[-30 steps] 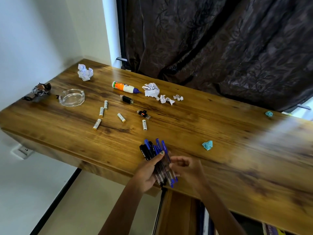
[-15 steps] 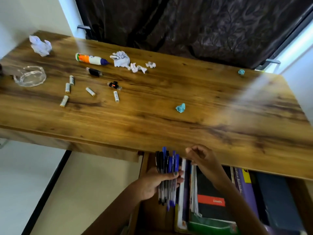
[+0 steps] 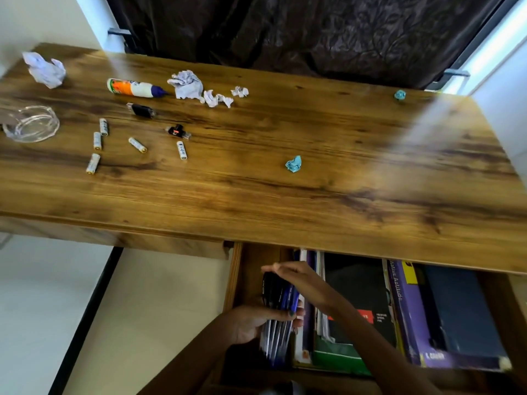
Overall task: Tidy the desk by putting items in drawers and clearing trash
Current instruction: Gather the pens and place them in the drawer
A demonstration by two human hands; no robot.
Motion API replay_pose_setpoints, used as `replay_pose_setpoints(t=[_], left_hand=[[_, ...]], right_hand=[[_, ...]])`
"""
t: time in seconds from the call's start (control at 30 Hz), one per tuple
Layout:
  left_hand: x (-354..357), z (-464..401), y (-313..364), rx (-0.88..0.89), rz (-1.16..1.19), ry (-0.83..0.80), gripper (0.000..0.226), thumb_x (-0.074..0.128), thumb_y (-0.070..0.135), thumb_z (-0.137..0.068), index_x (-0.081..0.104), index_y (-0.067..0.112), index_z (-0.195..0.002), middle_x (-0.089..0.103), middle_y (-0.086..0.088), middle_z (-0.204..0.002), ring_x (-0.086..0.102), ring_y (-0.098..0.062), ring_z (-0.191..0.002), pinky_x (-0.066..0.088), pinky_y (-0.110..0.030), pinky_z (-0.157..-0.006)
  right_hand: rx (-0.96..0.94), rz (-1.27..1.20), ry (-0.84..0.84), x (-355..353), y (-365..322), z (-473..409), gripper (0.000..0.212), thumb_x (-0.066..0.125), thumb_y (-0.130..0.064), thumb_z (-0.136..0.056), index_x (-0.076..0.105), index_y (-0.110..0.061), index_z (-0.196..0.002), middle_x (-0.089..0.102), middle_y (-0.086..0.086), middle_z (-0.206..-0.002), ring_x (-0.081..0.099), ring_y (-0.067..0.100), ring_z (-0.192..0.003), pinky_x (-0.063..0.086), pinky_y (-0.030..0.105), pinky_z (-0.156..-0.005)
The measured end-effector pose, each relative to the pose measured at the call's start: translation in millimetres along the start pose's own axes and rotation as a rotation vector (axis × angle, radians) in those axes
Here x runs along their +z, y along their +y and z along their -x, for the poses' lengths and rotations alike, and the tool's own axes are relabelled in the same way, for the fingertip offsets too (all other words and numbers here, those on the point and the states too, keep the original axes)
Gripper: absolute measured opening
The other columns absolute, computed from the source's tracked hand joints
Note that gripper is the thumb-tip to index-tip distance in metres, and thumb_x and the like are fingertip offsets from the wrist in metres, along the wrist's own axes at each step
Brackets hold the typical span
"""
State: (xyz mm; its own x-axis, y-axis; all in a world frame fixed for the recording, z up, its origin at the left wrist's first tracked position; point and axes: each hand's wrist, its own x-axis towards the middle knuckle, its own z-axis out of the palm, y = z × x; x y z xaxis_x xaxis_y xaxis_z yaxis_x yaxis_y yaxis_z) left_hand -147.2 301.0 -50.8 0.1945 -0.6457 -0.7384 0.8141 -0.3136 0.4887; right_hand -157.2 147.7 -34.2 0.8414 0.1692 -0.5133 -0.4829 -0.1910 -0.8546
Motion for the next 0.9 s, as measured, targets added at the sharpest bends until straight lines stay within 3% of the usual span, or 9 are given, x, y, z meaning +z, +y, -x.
replay_pose_setpoints(t=[0.1, 0.27, 0.37, 0.43, 0.53, 0.63, 0.7, 0.8, 0.9], left_hand=[[-4, -9, -11, -0.031, -0.053, 0.068, 0.037, 0.085, 0.024, -0.061, 0.075, 0.014, -0.096, 0.071, -0.008, -0.109, 0.062, -0.022, -0.112, 0.027, -0.047, -0.113], [-5, -22, -24, -0.112, -0.095, 0.251, 0.022, 0.079, 0.012, -0.071, 0.072, 0.017, -0.092, 0.070, -0.001, -0.108, 0.056, -0.017, -0.115, 0.031, -0.033, -0.106], [-4, -24, -30, -0.145, -0.142, 0.369, 0.059, 0.086, 0.024, -0.060, 0.066, 0.011, -0.113, 0.060, -0.005, -0.125, 0.047, -0.020, -0.122, 0.034, -0.033, -0.105], [-4, -23, -32, -0.108, -0.129, 0.417, 0.071, 0.083, 0.019, -0.066, 0.052, 0.009, -0.129, 0.053, -0.006, -0.132, 0.046, -0.022, -0.124, 0.037, -0.030, -0.102], [-6, -25, -38, -0.025, -0.087, 0.435, 0.078, 0.081, 0.017, -0.070, 0.042, 0.010, -0.137, 0.052, -0.007, -0.134, 0.048, -0.022, -0.123, 0.039, -0.032, -0.102], [-3, -22, -42, 0.067, -0.104, 0.476, 0.060, 0.070, 0.009, -0.080, 0.045, 0.011, -0.134, 0.055, -0.008, -0.129, 0.052, -0.020, -0.118, 0.040, -0.027, -0.096], [-2, -21, -45, 0.113, -0.119, 0.533, 0.052, 0.063, 0.007, -0.086, 0.045, 0.013, -0.134, 0.057, -0.005, -0.122, 0.053, -0.018, -0.113, 0.040, -0.026, -0.091], [-2, -17, -47, 0.163, -0.167, 0.608, 0.044, 0.058, 0.008, -0.089, 0.048, 0.015, -0.131, 0.060, 0.001, -0.106, 0.057, -0.015, -0.099, 0.045, -0.022, -0.077], [3, -13, -50, 0.200, -0.204, 0.645, 0.047, 0.051, 0.005, -0.092, 0.041, 0.019, -0.136, 0.060, 0.003, -0.112, 0.060, -0.010, -0.091, 0.048, -0.016, -0.069]], right_hand=[[0.022, -0.017, 0.017, 7, 6, -5, 0.029, 0.049, -0.020, -0.096, 0.062, -0.009, -0.119, 0.062, -0.005, -0.121, 0.054, -0.005, -0.108, 0.043, 0.006, -0.081], [0.046, 0.142, 0.055, 25, 14, -15, 0.029, 0.053, -0.032, -0.094, 0.064, -0.013, -0.113, 0.064, -0.003, -0.113, 0.056, 0.004, -0.103, 0.039, 0.017, -0.081], [0.053, 0.252, 0.058, 33, 19, -20, 0.030, 0.051, -0.030, -0.095, 0.064, -0.010, -0.113, 0.065, 0.003, -0.114, 0.055, 0.007, -0.101, 0.038, 0.017, -0.079], [0.068, 0.272, 0.052, 34, 20, -22, 0.031, 0.050, -0.028, -0.096, 0.064, -0.007, -0.113, 0.064, 0.006, -0.116, 0.055, 0.010, -0.104, 0.038, 0.021, -0.084], [0.096, 0.247, 0.046, 33, 20, -23, 0.033, 0.048, -0.028, -0.097, 0.064, -0.005, -0.114, 0.064, 0.010, -0.117, 0.057, 0.015, -0.106, 0.039, 0.024, -0.087], [0.107, 0.201, 0.070, 33, 22, -26, 0.037, 0.047, -0.030, -0.097, 0.065, 0.001, -0.109, 0.064, 0.021, -0.112, 0.060, 0.029, -0.105, 0.045, 0.036, -0.087], [0.108, 0.149, 0.086, 35, 25, -28, 0.038, 0.048, -0.029, -0.096, 0.065, 0.004, -0.105, 0.063, 0.027, -0.108, 0.060, 0.035, -0.102, 0.046, 0.033, -0.081], [0.116, 0.073, 0.100, 40, 26, -28, 0.032, 0.048, -0.025, -0.097, 0.065, -0.001, -0.109, 0.066, 0.018, -0.109, 0.062, 0.021, -0.100, 0.043, 0.019, -0.076], [0.117, 0.005, 0.110, 43, 25, -26, 0.030, 0.046, -0.021, -0.098, 0.061, -0.005, -0.118, 0.063, 0.007, -0.115, 0.057, 0.014, -0.109, 0.041, 0.008, -0.078]])
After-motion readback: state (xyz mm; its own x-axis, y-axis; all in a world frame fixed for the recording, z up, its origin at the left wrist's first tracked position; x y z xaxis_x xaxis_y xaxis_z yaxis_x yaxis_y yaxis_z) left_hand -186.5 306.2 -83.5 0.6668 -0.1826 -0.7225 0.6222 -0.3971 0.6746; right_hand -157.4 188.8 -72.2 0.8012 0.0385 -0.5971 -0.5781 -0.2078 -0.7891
